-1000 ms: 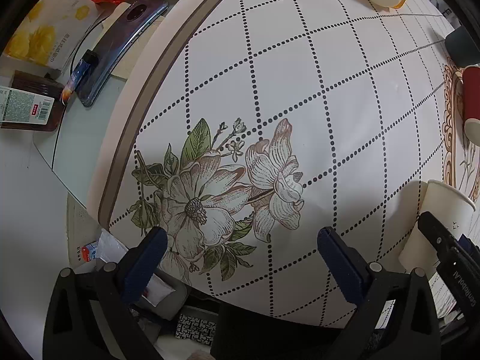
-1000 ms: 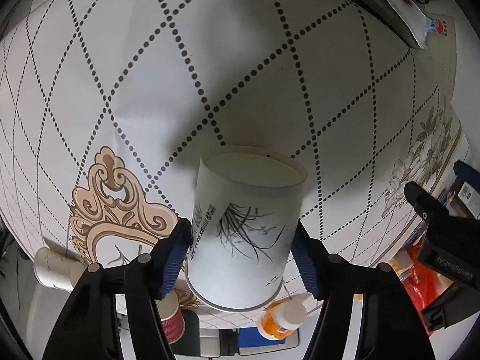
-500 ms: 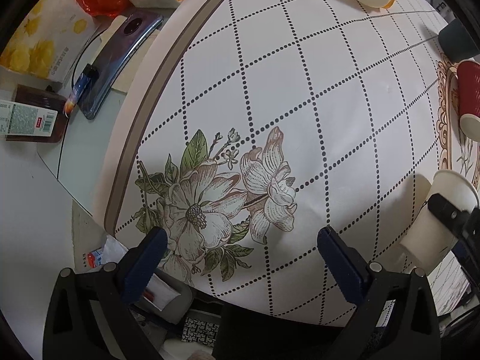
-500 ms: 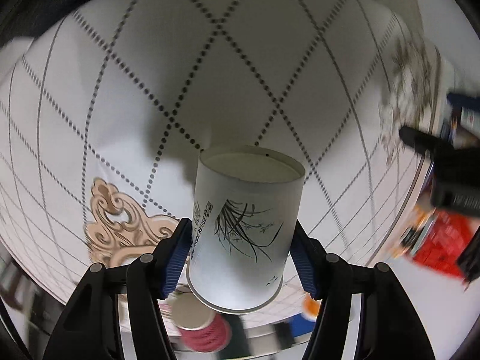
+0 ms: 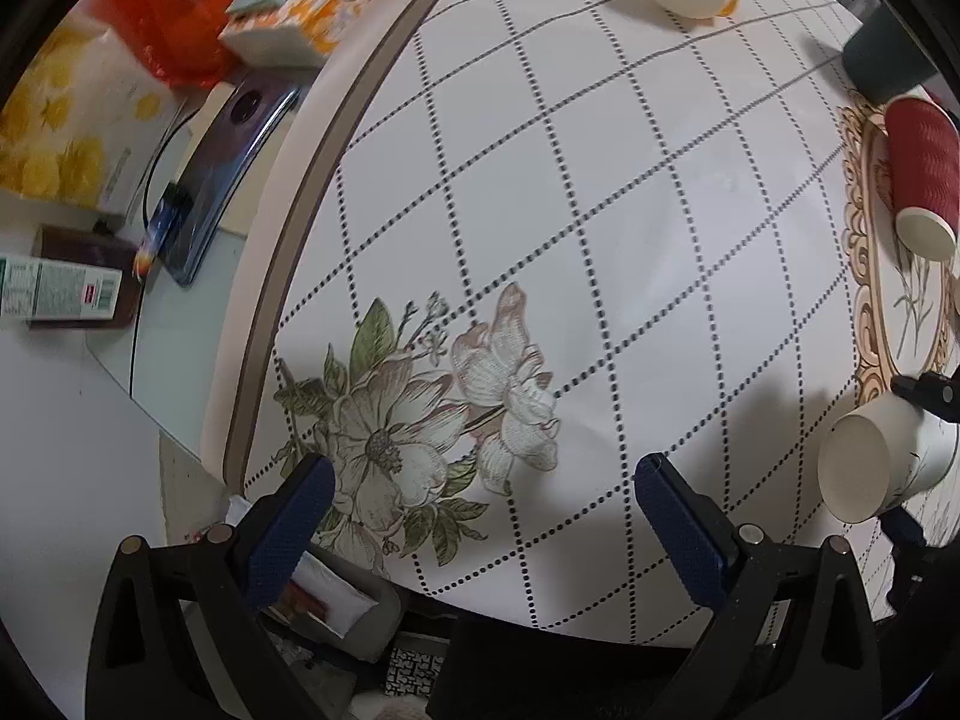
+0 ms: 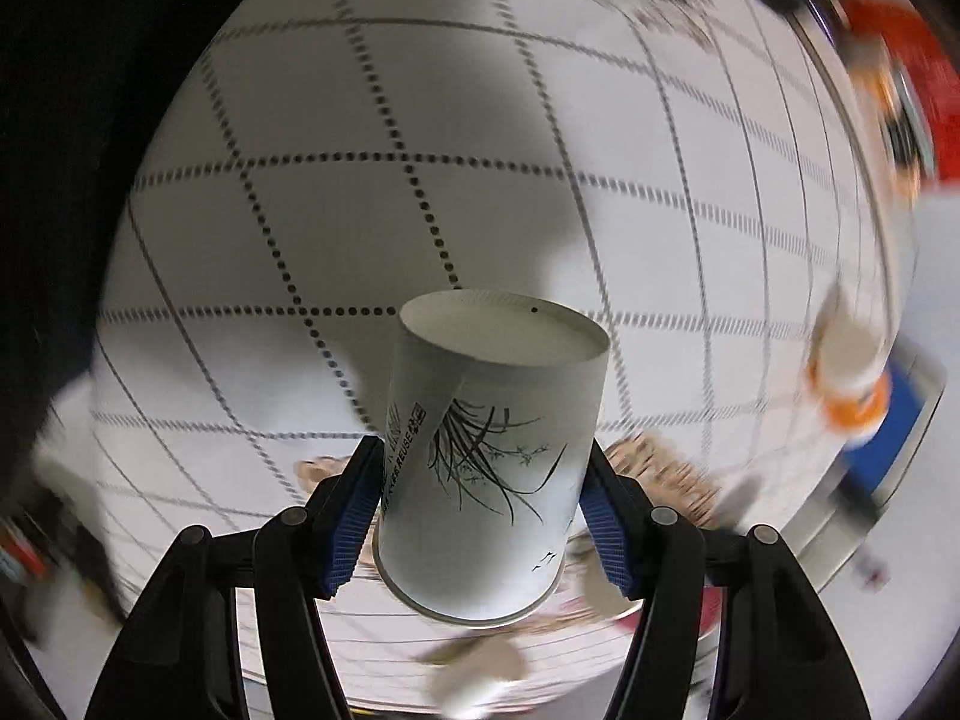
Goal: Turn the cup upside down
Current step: 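Lift and rotate the cup with the right gripper, rim turning downward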
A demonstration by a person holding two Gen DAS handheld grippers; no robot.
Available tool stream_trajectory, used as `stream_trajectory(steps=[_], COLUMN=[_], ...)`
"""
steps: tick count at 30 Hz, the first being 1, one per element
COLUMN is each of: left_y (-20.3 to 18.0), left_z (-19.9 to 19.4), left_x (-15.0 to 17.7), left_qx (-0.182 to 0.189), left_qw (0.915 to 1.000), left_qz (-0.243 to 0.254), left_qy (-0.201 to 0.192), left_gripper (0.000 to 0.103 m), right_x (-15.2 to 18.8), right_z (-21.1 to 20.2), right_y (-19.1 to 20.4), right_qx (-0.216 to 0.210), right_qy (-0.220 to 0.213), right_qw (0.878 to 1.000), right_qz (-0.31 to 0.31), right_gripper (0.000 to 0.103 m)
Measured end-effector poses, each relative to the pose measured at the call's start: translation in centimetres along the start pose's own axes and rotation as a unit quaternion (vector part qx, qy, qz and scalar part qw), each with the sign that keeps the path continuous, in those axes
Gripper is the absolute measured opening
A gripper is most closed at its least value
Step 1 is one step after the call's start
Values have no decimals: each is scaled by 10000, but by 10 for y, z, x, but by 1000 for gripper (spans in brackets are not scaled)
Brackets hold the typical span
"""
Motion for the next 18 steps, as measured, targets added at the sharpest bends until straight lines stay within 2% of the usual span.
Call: stream_trajectory(steps=[3, 7, 11, 12, 13, 15, 18], left_y=[-8, -22, -39, -43, -45, -49, -57], left_z=[-8, -17, -25, -28, -29, -30, -34], left_x=[-6, -12, -18, -18, -16, -11, -10], left_qx=[-14, -9, -3, 2, 8, 3, 0], left_qw=[9999, 9996, 9992, 9991, 9990, 9987, 9983], left_qz=[118, 244, 353, 376, 404, 458, 534], left_qy=[-87, -169, -205, -209, -215, -234, -247], left_gripper=[103, 103, 103, 103, 103, 103, 103], right_x=[11, 22, 36, 39, 43, 49, 58], right_z=[1, 5, 9, 11, 13, 16, 23], right_y=[-2, -1, -5, -6, -7, -9, -12], right_qx=[-486, -1074, -1835, -2012, -2245, -2459, -2807], right_qy=[-106, -155, -191, -184, -183, -184, -215], right_qw=[9957, 9752, 9317, 9189, 8996, 8781, 8383], right_qz=[779, 1930, 3130, 3388, 3740, 4101, 4669], right_gripper=[66, 66, 66, 66, 66, 66, 66])
Point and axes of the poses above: each gripper's, at about its wrist camera, not at the fingertips, and z roughly the way its jaws point, y to its left, x to its underside, the point moved 10 cm from there along z, roughly the way its jaws point, and after that the axes turned 10 degrees about -x, right-handed, at the moved point
